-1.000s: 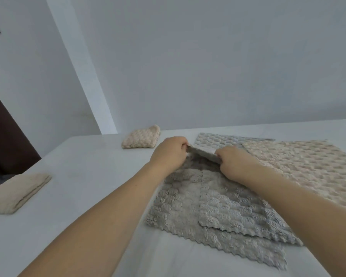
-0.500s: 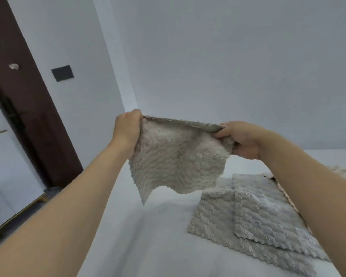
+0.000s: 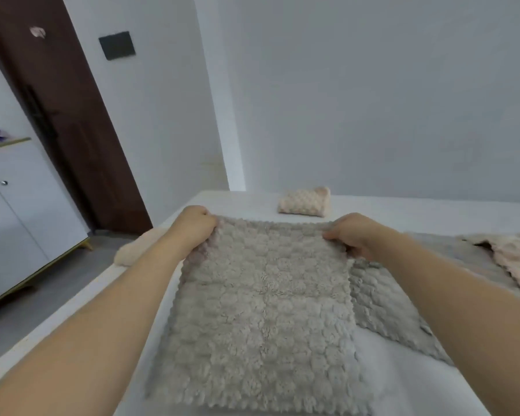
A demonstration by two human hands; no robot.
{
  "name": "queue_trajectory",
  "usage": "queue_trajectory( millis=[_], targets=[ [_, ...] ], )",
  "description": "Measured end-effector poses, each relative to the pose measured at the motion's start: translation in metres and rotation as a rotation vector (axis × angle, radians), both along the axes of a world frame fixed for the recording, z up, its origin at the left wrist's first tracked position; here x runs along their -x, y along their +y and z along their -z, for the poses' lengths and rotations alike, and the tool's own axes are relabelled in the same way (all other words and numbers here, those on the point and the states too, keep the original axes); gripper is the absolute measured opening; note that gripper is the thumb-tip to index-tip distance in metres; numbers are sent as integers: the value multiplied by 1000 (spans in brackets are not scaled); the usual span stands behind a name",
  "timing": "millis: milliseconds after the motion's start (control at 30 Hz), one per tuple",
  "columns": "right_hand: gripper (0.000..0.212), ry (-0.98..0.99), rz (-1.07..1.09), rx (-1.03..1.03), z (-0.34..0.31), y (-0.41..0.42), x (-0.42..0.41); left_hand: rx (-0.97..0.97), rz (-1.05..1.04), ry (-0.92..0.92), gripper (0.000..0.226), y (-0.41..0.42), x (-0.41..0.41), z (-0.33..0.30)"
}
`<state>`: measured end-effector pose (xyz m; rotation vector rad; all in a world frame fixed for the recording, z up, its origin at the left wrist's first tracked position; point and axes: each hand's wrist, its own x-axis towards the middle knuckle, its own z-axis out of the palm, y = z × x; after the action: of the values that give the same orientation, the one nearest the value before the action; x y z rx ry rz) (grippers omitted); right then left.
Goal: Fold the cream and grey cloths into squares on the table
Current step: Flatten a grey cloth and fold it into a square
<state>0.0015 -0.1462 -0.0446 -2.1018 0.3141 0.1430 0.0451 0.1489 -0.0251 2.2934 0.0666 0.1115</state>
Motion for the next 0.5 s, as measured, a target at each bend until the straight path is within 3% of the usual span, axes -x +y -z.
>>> queue_trajectory(
  millis=[67,133,233,333,433,500],
  targets=[
    [15,-34,-11,321,40,8,-19,-104,19,5,14,4,-20,47],
    [13,-106,-7,496,75,17,-38,-235,14,3,12,5,-38,90],
    [15,-215,61,619,100,19,-68,-428,-58,-109,19,3,-60,118],
    [10,-236,68,735,98,16,-92,-502,-40,-168,19,-4,-81,115],
    [28,-297,22,895,83,29,-97,-610,-18,-294,29,-14,-89,100],
    [38,-400,-88,873,79,54,-89,-541,72,-446,35,-27,-79,96]
  ],
)
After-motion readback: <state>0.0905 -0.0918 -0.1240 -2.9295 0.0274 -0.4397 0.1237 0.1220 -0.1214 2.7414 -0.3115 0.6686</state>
